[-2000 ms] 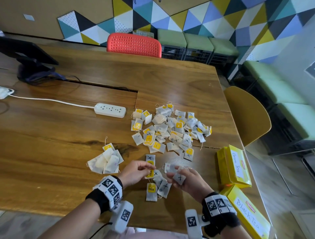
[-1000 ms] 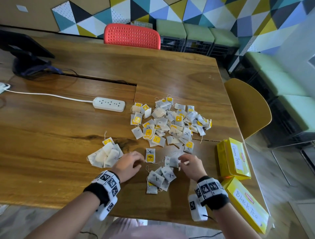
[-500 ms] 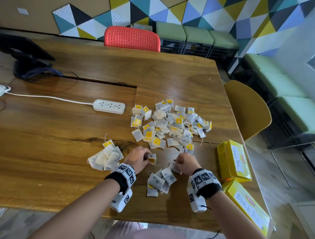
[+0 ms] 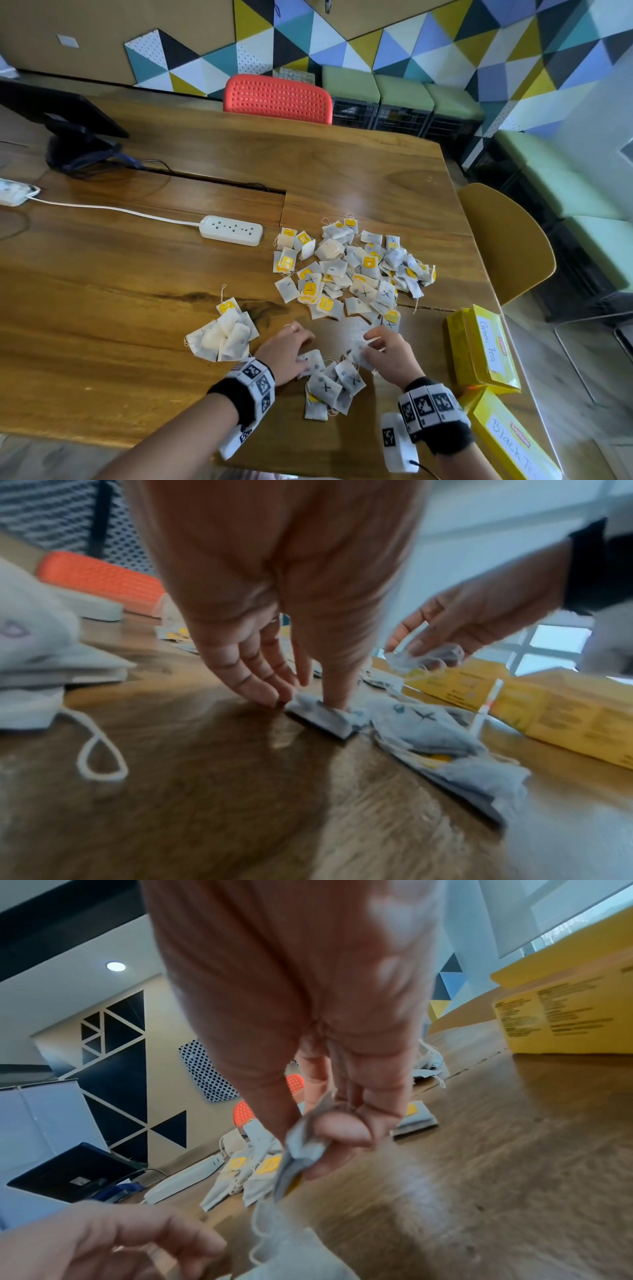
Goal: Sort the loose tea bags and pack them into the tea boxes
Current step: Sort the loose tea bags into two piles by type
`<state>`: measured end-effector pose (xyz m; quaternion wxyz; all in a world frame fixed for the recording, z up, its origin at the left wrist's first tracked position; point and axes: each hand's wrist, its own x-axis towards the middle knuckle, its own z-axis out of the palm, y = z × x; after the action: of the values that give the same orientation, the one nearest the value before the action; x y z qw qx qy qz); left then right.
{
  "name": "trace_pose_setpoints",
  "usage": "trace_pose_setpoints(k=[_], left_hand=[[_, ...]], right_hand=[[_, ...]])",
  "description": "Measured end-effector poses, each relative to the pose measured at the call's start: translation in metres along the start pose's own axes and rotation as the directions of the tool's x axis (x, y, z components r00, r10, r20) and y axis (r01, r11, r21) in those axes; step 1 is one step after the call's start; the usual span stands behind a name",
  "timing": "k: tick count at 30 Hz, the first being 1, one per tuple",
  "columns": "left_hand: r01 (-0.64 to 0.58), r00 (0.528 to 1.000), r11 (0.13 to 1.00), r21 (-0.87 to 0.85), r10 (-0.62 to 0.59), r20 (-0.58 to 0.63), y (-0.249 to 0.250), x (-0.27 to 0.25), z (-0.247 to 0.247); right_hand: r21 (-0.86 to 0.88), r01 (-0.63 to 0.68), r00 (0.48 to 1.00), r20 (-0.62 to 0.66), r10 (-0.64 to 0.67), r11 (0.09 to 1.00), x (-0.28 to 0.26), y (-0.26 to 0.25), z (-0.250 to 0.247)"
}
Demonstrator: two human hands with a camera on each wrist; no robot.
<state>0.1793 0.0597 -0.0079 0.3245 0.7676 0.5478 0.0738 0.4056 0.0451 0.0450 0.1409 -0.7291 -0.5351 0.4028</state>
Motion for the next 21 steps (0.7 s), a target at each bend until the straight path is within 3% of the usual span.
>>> trace_pose_setpoints(k=[6,12,15,19,21], left_hand=[[0.112,0.994,0.991,-0.068,-0.11,0.02,-0.003,0.003,-0.001],[0.063,0.996,0.998,0.007,-0.063,0.055,-0.02,-0.011,-0.02],[0.066,0.998,0.991,-0.113,-0.064,0.024,-0.022,-0.013,-0.023],[0.026,0.998,0.962,-0.272,-0.008,0.069,-0.008,-0.015,-0.031],[0.04,0.999,0.942,-0.334,-0.035,0.023,-0.007,-0.016,-0.04]], right_hand=[[-0.005,0.037,0.999,-0.032,-0.037,0.999,0.002,-0.01,0.001],[-0.004,0.114,0.993,-0.044,-0.114,0.993,-0.002,-0.025,0.004],[0.101,0.127,0.991,-0.042,-0.123,0.987,-0.009,-0.032,0.007],[0.187,0.098,0.994,-0.059,-0.089,0.978,-0.019,-0.038,0.008],[0.215,0.093,0.994,-0.076,-0.078,0.972,-0.021,-0.04,0.01]])
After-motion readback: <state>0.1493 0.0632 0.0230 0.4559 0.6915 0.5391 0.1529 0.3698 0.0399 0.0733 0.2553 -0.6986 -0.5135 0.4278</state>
